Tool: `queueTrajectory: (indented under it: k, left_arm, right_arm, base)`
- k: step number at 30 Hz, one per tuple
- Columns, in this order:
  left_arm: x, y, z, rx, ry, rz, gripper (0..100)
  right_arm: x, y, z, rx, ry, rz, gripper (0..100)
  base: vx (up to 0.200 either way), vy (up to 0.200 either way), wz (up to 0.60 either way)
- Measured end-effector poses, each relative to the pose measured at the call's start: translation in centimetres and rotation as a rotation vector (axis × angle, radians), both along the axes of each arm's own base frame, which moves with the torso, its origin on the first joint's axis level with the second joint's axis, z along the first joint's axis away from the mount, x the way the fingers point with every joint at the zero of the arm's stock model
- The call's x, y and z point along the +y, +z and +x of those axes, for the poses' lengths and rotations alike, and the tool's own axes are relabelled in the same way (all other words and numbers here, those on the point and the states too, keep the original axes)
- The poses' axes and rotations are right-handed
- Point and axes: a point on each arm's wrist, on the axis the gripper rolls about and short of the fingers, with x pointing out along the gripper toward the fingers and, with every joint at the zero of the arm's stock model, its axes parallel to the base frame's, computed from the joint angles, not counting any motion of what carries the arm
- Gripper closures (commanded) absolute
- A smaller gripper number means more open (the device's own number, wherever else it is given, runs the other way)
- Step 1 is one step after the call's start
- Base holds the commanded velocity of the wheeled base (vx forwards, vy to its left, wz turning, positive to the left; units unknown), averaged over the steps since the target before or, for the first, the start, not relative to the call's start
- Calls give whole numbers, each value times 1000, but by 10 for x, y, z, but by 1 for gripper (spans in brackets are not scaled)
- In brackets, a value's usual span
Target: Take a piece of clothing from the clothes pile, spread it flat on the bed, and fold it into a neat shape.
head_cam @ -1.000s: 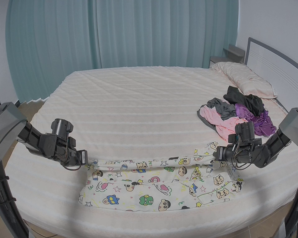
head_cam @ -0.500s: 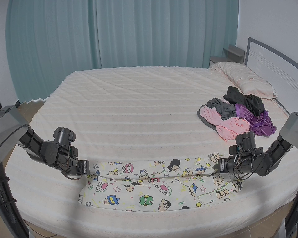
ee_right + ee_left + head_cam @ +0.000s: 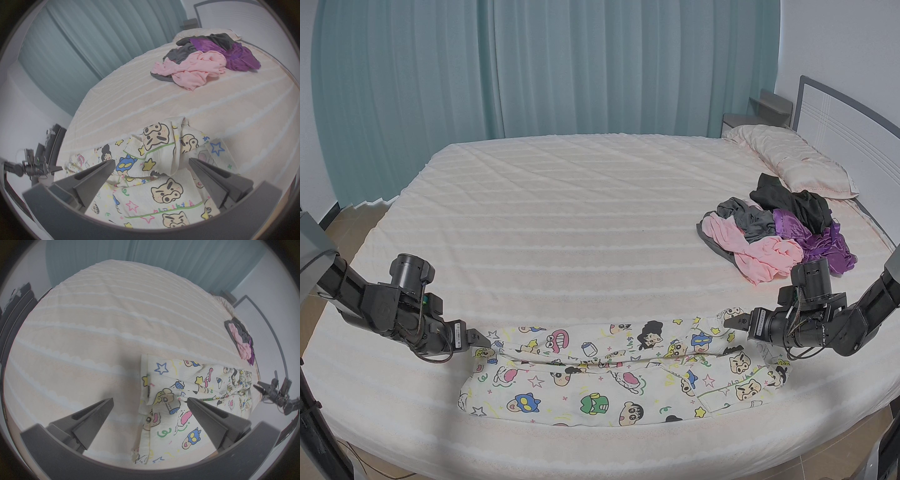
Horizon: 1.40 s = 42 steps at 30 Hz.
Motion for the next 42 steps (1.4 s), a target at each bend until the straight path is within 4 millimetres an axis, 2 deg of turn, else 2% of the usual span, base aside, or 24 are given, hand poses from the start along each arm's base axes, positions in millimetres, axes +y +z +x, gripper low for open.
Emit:
queueTrajectory:
  k: [9,17,24,30,38,39,42]
  left_arm:
    - [9,13,-10,16,199,-142,0]
    - [8,19,-10,18,345,-311,0]
    - [7,18,-11,27,363,-333,0]
    - [7,17,-13,30,364,-333,0]
    - [6,16,-13,36,364,-333,0]
    - [6,15,-14,39,364,-332,0]
    - [6,15,-14,41,364,-332,0]
  right_arm:
    - [1,8,3,16,-134,142,0]
    - [4,-3,21,-4,-194,225,0]
    - [6,-17,29,1,-222,263,0]
    - [5,-21,32,-1,-257,303,0]
    - [0,-23,20,38,-335,371,0]
    - [-1,-24,18,42,-337,373,100]
    - [-2,-25,14,22,-338,387,100]
  base:
    - [0,0,0]
    - [0,0,0]
    - [0,0,0]
    - [0,0,0]
    - [0,0,0]
    - [0,0,0]
    - [0,0,0]
